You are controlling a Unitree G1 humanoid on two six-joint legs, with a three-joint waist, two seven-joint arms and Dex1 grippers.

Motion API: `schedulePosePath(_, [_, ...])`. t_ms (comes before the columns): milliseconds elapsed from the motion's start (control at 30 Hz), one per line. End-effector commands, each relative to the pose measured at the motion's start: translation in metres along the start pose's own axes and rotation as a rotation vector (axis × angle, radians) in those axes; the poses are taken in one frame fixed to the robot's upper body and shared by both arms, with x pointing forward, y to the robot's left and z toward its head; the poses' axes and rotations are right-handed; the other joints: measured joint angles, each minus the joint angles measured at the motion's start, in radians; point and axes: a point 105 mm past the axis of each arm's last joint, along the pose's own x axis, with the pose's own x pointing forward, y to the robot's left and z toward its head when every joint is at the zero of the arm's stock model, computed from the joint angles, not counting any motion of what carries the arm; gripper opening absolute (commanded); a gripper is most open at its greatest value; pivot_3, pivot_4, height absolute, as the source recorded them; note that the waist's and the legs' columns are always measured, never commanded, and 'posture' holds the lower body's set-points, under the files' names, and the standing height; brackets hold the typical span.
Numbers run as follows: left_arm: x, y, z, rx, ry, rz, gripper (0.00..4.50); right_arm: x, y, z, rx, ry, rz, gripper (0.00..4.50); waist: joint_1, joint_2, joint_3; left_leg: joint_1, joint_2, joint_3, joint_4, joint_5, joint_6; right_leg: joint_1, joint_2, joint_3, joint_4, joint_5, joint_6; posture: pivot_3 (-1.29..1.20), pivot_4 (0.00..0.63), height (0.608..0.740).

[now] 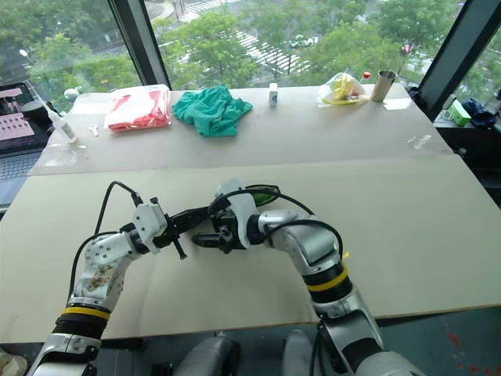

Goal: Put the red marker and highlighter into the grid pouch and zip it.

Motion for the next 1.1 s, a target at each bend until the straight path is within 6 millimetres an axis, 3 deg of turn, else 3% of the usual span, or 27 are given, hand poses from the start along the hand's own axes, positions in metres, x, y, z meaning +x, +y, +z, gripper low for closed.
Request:
schedulePosePath(33, [0.003, 0.003, 0.012, 0.032, -0.043, 0.004, 0.00, -0.002, 0.002, 0.014, -0.052, -0.049, -0.005, 3.41, -0.002, 0.000, 0.000, 0.000, 0.000, 0.000, 0.000, 0.000, 0.000, 0.000, 0.000, 0.000, 0.000, 0.000, 0.000, 0.00, 0.150, 0.740])
schedulePosePath(367, [0.003, 0.004, 0.012, 0.037, -0.041, 0.003, 0.00, -0.010, -0.007, 0.019, -0.084, -0.070, -0.035, 0.08, -0.009, 0.000, 0.000, 0.000, 0.000, 0.000, 0.000, 0.000, 0.000, 0.000, 0.000, 0.000, 0.000, 0.000, 0.000, 0.00, 0.150, 0.740])
schedulePosePath(567, [0.001, 0.005, 0.011, 0.039, -0.036, 0.008, 0.00, -0.017, 0.001, 0.018, -0.097, -0.075, 0.005, 0.08, -0.013, 0.000, 0.000, 0.000, 0.000, 0.000, -0.001, 0.000, 0.000, 0.000, 0.000, 0.000, 0.000, 0.000, 0.000, 0.00, 0.150, 0.740])
schedulePosePath(667, [0.000, 0.005, 0.010, 0.041, -0.032, 0.012, 0.00, -0.042, 0.010, 0.019, -0.182, -0.078, 0.055, 0.08, -0.008, 0.000, 0.000, 0.000, 0.000, -0.001, -0.001, 0.000, 0.000, 0.000, 0.000, -0.001, 0.000, 0.000, 0.000, 0.00, 0.150, 0.740])
schedulePosePath(800, [-0.002, 0.005, 0.010, 0.044, -0.028, 0.015, 0.00, -0.092, 0.008, 0.014, -0.390, -0.045, 0.045, 0.08, 0.001, 0.000, 0.000, 0.000, 0.000, 0.000, 0.000, -0.001, 0.002, 0.001, 0.000, -0.002, -0.001, 0.000, 0.000, 0.00, 0.150, 0.740])
schedulePosePath(867, [-0.003, 0.004, 0.009, 0.045, -0.026, 0.014, 0.00, -0.114, -0.002, 0.004, -0.486, 0.030, 0.002, 0.08, 0.006, 0.000, 0.000, -0.001, 0.000, 0.000, 0.000, -0.004, 0.006, 0.001, 0.000, -0.002, -0.002, 0.000, 0.000, 0.00, 0.150, 0.740])
schedulePosePath(1000, [-0.004, 0.003, 0.008, 0.047, -0.023, 0.009, 0.00, -0.154, -0.058, -0.005, -0.615, 0.192, -0.260, 0.08, 0.003, 0.000, 0.000, 0.000, 0.000, 0.001, 0.001, -0.004, 0.006, 0.002, 0.000, -0.003, -0.002, 0.000, 0.000, 0.00, 0.150, 0.740])
schedulePosePath(1100, [-0.004, 0.004, 0.008, 0.048, -0.021, 0.006, 0.00, -0.177, -0.087, -0.009, -0.679, 0.279, -0.369, 0.08, 0.004, 0.000, 0.000, 0.001, 0.001, 0.002, 0.000, -0.004, 0.007, 0.002, 0.000, -0.003, -0.002, 0.000, 0.000, 0.00, 0.150, 0.740])
